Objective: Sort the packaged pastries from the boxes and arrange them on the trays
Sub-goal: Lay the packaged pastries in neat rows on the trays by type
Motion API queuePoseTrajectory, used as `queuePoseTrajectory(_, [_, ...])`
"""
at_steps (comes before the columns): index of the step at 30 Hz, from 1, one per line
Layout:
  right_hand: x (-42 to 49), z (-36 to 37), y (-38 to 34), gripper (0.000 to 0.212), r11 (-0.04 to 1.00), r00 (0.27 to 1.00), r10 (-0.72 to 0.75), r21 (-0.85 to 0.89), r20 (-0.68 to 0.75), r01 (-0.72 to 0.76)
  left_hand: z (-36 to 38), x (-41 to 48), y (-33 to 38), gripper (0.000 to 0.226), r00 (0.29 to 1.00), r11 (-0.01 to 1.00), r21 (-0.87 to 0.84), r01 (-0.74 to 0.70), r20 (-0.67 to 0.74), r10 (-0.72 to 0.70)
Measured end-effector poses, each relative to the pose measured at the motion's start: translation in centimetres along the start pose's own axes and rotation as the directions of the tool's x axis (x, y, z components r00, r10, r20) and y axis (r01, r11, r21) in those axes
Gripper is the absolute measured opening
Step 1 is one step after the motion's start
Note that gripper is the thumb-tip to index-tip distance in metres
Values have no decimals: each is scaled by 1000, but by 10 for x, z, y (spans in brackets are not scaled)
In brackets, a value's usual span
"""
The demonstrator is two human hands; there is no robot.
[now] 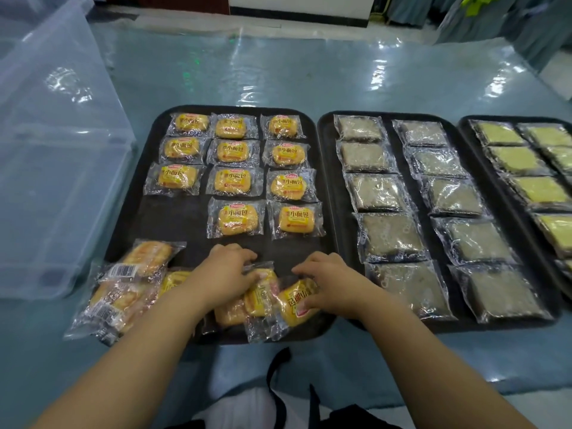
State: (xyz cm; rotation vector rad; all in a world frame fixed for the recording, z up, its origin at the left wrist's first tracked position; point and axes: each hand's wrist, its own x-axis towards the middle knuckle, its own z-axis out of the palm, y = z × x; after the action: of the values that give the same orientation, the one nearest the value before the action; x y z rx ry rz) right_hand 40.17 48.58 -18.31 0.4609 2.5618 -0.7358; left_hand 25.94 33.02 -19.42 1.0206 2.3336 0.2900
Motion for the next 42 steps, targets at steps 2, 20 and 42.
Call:
queuePoseTrajectory(2, [-1,0,-3,71,999,999,31,-18,-8,-31,-1,0,-1,48,1000,1000,-2,-3,-2,3])
queuePoseTrajectory(20, [7,-13,-36,35,810,914,248,586,-321,-14,-20,-31,3,21,983,764,-627,-155,-178,52])
queuePoseTrajectory(42, [60,-40,-77,22,676,853,340,733,-397,72,-62,-15,-46,27,979,443,-896,-2,-93,-182])
